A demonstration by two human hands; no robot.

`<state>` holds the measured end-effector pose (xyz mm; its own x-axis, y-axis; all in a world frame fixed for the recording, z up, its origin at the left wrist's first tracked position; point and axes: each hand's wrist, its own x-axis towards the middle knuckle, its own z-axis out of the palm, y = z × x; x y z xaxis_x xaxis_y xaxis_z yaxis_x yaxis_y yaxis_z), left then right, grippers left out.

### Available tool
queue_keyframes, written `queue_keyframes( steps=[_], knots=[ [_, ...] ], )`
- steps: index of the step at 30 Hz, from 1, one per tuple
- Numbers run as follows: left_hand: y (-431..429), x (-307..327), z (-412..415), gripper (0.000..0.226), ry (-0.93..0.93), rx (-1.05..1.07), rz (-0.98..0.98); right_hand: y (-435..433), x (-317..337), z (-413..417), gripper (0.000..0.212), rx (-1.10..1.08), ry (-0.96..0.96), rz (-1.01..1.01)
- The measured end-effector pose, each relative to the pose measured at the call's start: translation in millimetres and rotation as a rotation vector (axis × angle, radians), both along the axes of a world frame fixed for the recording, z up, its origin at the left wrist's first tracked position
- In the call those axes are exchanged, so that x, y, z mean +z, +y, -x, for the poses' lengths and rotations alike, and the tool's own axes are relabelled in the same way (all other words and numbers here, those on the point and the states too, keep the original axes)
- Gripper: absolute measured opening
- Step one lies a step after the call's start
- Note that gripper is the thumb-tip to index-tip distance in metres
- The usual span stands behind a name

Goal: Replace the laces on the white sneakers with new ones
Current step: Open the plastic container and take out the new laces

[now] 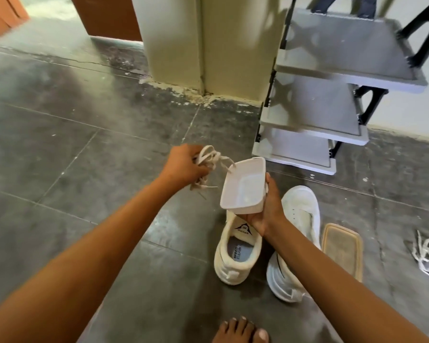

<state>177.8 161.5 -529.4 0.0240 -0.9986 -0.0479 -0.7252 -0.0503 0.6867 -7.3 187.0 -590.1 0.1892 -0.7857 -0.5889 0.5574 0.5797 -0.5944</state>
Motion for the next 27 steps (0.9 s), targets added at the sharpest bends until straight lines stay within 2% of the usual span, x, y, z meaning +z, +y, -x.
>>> queue_keyframes(
  steps=[10,12,15,17,21,27],
  knots=[
    [-1,-88,-66,0.017,-0.126,0.271,-0.146,-7,-23,2,0.043,0.057,-0.032,0.067],
    [0,-100,-68,0.021,-0.163,0.245,-0.206,-6,-23,3,0.043,0.064,-0.040,0.075],
    [2,-111,-66,0.045,-0.240,0.130,-0.325,-3,-23,8,0.042,0.060,-0.045,0.080],
    [4,-113,-66,0.053,-0.230,0.114,-0.330,-1,-20,10,0.041,0.045,-0.038,0.084],
    [0,-100,-63,0.038,-0.231,0.141,-0.312,5,-9,16,0.040,-0.006,-0.026,0.056],
    [-10,-70,12,0.023,-0.135,-0.027,-0.134,24,16,60,0.043,-0.138,-0.001,0.038]
  ],
)
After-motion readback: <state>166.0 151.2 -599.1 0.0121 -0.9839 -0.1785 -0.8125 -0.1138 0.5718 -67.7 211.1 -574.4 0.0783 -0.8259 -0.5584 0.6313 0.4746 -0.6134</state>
